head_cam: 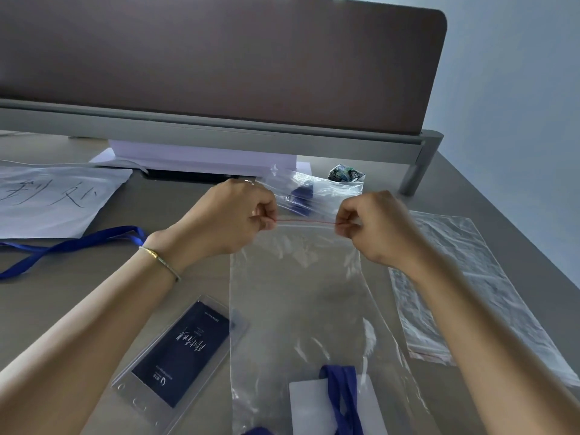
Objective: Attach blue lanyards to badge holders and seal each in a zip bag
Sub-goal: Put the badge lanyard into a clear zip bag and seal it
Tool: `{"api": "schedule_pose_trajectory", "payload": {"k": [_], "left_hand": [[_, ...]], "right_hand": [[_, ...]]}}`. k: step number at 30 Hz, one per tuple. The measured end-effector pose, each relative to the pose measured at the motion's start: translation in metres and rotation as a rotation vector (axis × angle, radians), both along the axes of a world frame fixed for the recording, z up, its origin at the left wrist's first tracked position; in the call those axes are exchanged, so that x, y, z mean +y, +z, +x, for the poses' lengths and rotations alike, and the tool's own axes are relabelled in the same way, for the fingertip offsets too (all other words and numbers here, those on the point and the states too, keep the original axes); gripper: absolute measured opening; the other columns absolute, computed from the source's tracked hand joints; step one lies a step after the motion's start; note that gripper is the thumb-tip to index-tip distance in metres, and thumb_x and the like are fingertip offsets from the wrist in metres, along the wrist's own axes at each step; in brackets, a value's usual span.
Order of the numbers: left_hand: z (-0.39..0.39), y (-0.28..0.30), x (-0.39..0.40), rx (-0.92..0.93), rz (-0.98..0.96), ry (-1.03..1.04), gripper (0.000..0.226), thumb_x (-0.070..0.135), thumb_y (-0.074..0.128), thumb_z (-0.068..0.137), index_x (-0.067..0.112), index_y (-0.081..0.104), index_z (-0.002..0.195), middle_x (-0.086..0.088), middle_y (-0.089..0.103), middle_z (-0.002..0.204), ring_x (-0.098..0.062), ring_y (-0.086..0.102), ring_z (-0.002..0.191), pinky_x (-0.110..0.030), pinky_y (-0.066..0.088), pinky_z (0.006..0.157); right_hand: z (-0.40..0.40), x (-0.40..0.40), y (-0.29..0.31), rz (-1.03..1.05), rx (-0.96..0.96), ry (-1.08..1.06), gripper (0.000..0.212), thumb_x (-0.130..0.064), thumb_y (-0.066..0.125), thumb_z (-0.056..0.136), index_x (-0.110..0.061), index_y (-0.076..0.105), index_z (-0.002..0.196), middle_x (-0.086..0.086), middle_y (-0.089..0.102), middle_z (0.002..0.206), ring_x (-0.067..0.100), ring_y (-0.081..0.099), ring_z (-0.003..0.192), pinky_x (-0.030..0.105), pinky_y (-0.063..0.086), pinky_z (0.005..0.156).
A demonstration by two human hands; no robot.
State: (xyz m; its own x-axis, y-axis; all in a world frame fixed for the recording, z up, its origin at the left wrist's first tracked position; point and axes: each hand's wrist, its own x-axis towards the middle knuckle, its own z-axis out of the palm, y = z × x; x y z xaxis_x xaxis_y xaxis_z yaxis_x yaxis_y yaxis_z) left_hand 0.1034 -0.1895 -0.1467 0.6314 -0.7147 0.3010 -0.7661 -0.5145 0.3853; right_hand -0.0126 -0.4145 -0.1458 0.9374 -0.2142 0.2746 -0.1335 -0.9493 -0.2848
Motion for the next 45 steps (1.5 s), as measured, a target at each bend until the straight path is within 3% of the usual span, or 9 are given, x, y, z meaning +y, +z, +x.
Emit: {"api": "schedule_pose_trajectory", "payload": {"k": [3, 7, 16, 23, 30, 33, 38, 41, 45], "left_hand": [[0.001, -0.004, 0.0, -0.001, 0.02, 0.022, 0.016, 0.022, 0.075, 0.083, 0.032, 0.064, 0.075, 0.016, 0.064, 0.079, -0.009, 0.06, 0.078, -0.032, 0.05, 0.072], [0.004, -0.005, 0.001, 0.019, 0.008, 0.007, 0.018, 0.023, 0.075, 0.084, 0.033, 0.064, 0.074, 0.018, 0.063, 0.078, -0.005, 0.059, 0.077, -0.029, 0.047, 0.07], [0.006, -0.007, 0.003, 0.033, 0.005, 0.014, 0.01, 0.024, 0.075, 0.085, 0.028, 0.069, 0.079, 0.015, 0.066, 0.08, -0.004, 0.059, 0.078, -0.027, 0.046, 0.07], [0.007, -0.007, 0.003, 0.029, -0.04, 0.025, 0.01, 0.021, 0.077, 0.083, 0.027, 0.071, 0.078, 0.013, 0.069, 0.079, -0.008, 0.061, 0.08, -0.033, 0.052, 0.075], [0.007, -0.01, -0.001, 0.025, -0.109, 0.01, 0.009, 0.013, 0.078, 0.082, 0.022, 0.075, 0.081, 0.014, 0.067, 0.076, -0.004, 0.059, 0.072, -0.015, 0.043, 0.064], [0.011, -0.014, 0.001, 0.041, -0.047, 0.003, 0.024, 0.002, 0.069, 0.085, 0.024, 0.077, 0.092, 0.015, 0.068, 0.081, 0.002, 0.061, 0.076, -0.007, 0.041, 0.066], [0.006, -0.008, 0.003, -0.071, -0.041, 0.047, 0.023, 0.016, 0.064, 0.091, 0.03, 0.073, 0.107, 0.018, 0.067, 0.089, -0.009, 0.062, 0.086, -0.034, 0.052, 0.082], [-0.013, 0.01, -0.005, -0.161, -0.079, 0.009, 0.019, 0.024, 0.061, 0.094, 0.031, 0.071, 0.108, 0.016, 0.068, 0.096, -0.011, 0.063, 0.087, -0.035, 0.052, 0.079], [-0.041, 0.028, -0.016, -0.192, -0.069, -0.015, 0.018, 0.026, 0.058, 0.093, 0.035, 0.07, 0.104, 0.015, 0.068, 0.096, -0.012, 0.062, 0.084, -0.036, 0.054, 0.075]], "right_hand": [[-0.001, 0.001, -0.001, 0.012, 0.029, 0.011, 0.017, -0.016, 0.075, 0.08, -0.03, 0.068, 0.073, -0.026, 0.057, 0.059, 0.005, 0.064, 0.074, 0.023, 0.049, 0.07], [-0.001, -0.005, -0.001, 0.013, 0.031, 0.005, 0.022, -0.008, 0.075, 0.076, -0.027, 0.069, 0.069, -0.022, 0.063, 0.061, 0.008, 0.069, 0.073, 0.032, 0.058, 0.075], [-0.002, -0.012, -0.001, 0.025, -0.022, -0.002, 0.02, -0.004, 0.074, 0.074, -0.024, 0.072, 0.07, -0.009, 0.072, 0.068, 0.013, 0.069, 0.07, 0.036, 0.059, 0.072], [-0.003, -0.014, 0.003, 0.094, -0.006, 0.037, 0.027, 0.004, 0.068, 0.077, -0.021, 0.077, 0.077, -0.005, 0.074, 0.072, 0.008, 0.07, 0.071, 0.029, 0.059, 0.075], [-0.002, -0.017, 0.002, 0.12, -0.019, -0.023, 0.028, 0.002, 0.064, 0.075, -0.021, 0.079, 0.075, -0.005, 0.076, 0.073, 0.012, 0.072, 0.074, 0.034, 0.06, 0.077], [-0.002, -0.022, 0.0, 0.062, 0.005, -0.099, 0.031, -0.005, 0.058, 0.068, -0.028, 0.079, 0.073, -0.007, 0.076, 0.073, 0.018, 0.072, 0.078, 0.036, 0.06, 0.076], [-0.004, -0.025, 0.003, -0.042, 0.117, -0.177, 0.03, -0.016, 0.063, 0.08, -0.031, 0.079, 0.101, 0.0, 0.077, 0.103, 0.027, 0.069, 0.099, 0.035, 0.057, 0.087], [-0.008, -0.018, 0.015, -0.056, 0.157, -0.095, 0.04, -0.021, 0.063, 0.081, -0.03, 0.072, 0.119, -0.003, 0.076, 0.108, 0.026, 0.067, 0.107, 0.036, 0.053, 0.094], [-0.019, 0.007, 0.04, -0.066, 0.035, -0.009, 0.022, -0.028, 0.064, 0.079, -0.033, 0.076, 0.096, -0.004, 0.076, 0.095, 0.025, 0.07, 0.092, 0.038, 0.057, 0.084]]}}
